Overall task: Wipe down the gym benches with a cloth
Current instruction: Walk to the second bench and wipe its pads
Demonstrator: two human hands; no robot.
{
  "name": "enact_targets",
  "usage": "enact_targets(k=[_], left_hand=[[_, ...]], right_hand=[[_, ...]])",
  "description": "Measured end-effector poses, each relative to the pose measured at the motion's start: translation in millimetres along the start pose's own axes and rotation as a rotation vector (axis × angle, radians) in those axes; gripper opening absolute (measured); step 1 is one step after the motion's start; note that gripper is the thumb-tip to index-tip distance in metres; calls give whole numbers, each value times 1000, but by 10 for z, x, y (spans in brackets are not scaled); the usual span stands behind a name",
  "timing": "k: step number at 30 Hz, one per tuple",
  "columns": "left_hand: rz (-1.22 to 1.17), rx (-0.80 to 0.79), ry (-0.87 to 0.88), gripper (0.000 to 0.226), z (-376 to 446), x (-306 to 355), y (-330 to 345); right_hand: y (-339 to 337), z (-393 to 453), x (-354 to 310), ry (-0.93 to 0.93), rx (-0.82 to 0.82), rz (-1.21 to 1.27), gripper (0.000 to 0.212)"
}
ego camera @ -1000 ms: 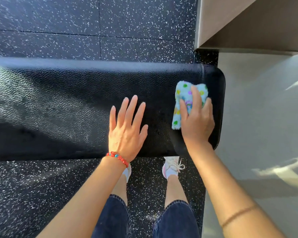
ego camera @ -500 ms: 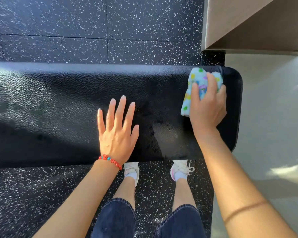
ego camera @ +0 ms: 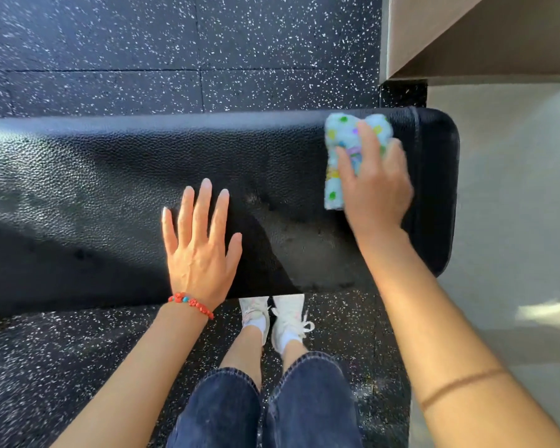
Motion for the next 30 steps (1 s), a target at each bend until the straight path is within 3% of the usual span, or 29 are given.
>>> enact_targets(k=[5,12,16,21,25,27,30], left_hand=[[14,7,-2,58,-13,0,30],[-3,54,-34,55,-102,27,-1],[21,57,-46,53,-260,17,-7],[35,50,-12,53,-327,-49,55],[39,74,-7,53,-331,-54,102],[45,87,-7,53,-339,-53,123],[32,99,-12,53,-337,-55,139]], right_hand=[[-29,-96,151,277,-56,74,41],[19,-480,-679,-4,-87,174,35],[-27,-471,-393,-151,-39,139,33],[-174,-599,379,136,-21,71,37],[-188,-677,399,308,-95,138,38],[-182,-744,191,310,-74,144,38],[-155,-967,-273,150,-46,156,34]])
Point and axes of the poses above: each hand's wrist, its own z-axis towards the middle knuckle, its own y-axis out of the palm, x = y × z, the point moved 4 cm from there along z, towards the middle knuckle
